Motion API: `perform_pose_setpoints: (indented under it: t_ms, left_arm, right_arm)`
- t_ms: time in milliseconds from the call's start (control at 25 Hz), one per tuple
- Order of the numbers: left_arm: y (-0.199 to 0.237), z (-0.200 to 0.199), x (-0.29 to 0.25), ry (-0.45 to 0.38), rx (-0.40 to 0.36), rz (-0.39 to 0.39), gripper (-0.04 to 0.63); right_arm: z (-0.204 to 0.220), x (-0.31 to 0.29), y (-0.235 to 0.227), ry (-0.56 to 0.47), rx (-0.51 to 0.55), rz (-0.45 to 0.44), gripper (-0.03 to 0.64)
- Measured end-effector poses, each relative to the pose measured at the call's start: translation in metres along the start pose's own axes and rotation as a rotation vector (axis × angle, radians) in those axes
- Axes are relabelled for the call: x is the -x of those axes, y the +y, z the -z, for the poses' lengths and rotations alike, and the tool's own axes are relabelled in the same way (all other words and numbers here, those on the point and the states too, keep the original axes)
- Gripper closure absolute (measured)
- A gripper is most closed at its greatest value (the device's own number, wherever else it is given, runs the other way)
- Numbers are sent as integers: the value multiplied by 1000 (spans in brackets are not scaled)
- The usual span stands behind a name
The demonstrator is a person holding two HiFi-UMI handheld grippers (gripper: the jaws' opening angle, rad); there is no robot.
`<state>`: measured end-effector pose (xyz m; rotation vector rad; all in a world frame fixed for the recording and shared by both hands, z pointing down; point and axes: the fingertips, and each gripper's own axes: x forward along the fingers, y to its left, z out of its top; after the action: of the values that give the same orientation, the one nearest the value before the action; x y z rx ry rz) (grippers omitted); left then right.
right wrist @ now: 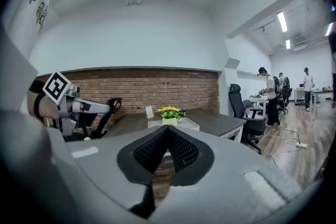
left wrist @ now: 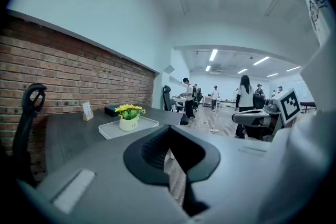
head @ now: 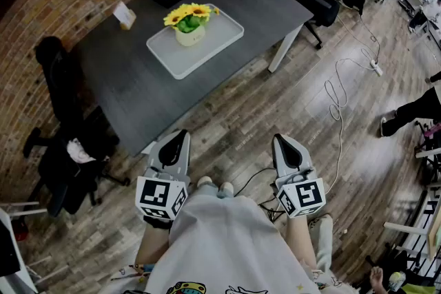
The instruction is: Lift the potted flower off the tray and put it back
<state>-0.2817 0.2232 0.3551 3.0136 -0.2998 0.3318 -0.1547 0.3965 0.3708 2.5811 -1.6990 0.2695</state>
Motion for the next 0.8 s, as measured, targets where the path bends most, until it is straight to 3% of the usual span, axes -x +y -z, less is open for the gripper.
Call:
perform_pose_setpoints:
  t_ms: [120,200,440,800]
  left_arm:
    - [-6,2,3,-5,8,9,572]
    - [-10,3,3,-6,13,20,555]
    - [-16,4,-1,-6,16,42,467]
    - [22,2,-53,0,31,54,395]
  right_arm:
    - [0,7,-1,0,-14,-1,605]
    - [-1,9,1,-2,-14,-15,549]
    - [-1,11,-5,-9,-21,-25,467]
    - [7,-45,-33,30,-60,-3,405]
